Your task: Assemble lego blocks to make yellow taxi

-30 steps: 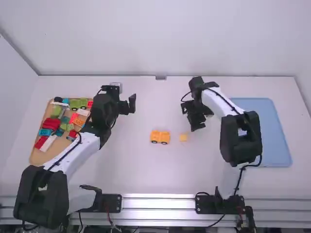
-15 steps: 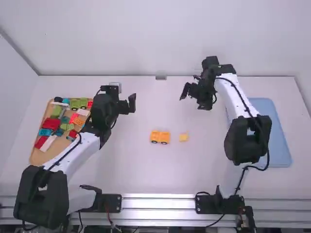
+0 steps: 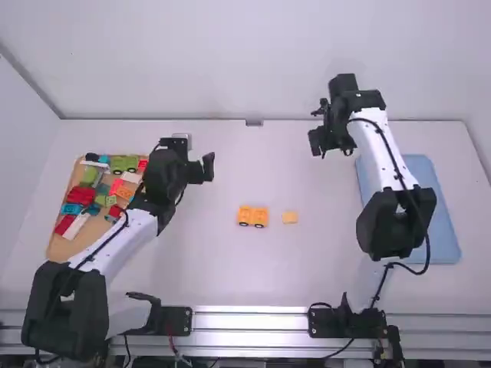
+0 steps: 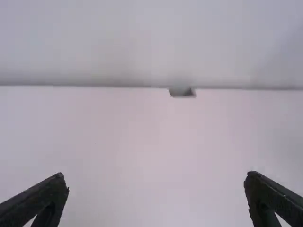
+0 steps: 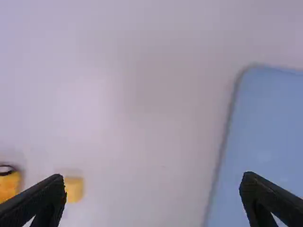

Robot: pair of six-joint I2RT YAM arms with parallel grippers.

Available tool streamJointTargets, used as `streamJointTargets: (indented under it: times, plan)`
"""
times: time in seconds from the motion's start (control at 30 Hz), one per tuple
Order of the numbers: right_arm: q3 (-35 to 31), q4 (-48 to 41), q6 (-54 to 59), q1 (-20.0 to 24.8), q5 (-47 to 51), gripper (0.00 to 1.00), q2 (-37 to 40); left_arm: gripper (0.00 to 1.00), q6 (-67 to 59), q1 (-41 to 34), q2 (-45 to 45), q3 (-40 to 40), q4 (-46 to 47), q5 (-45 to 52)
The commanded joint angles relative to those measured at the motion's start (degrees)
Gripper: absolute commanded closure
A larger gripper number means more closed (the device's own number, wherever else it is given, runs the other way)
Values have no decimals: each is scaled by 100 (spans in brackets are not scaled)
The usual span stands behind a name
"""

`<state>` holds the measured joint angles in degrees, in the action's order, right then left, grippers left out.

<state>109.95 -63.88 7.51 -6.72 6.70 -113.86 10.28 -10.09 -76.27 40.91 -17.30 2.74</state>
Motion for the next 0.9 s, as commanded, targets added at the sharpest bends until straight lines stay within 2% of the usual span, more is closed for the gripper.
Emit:
streamJointTargets:
  times: [0.0,0.07,0.23,0.37,0.47,0.6,0.77,0.87]
  plan:
    - [-168,227,197,9,33,2,72,1,-535,-4,142,-7,92,494]
    - [-260,378,616,-20,-374,2,72,1,-1034,-2,122,-7,94,975]
    - [-627,-39,4535,-170,-3126,2,72,1,-2992,-4,105,-7,181,2916]
    - [-813,-914,7143,-149,-4631,2,72,1,-3567,9,103,-7,367,3071]
    - [-994,-1082,8113,-146,-5064,2,72,1,-3565,37,26,-7,356,3139]
    - [-1451,-643,8397,-162,-4861,2,72,1,-3744,-2,-136,-7,352,3467]
    - [-2074,426,8306,-319,-4833,2,72,1,-4597,-2,-437,-4,385,4452]
    - [-2310,699,8074,-358,-4610,2,72,1,-5073,39,-595,-4,503,5053]
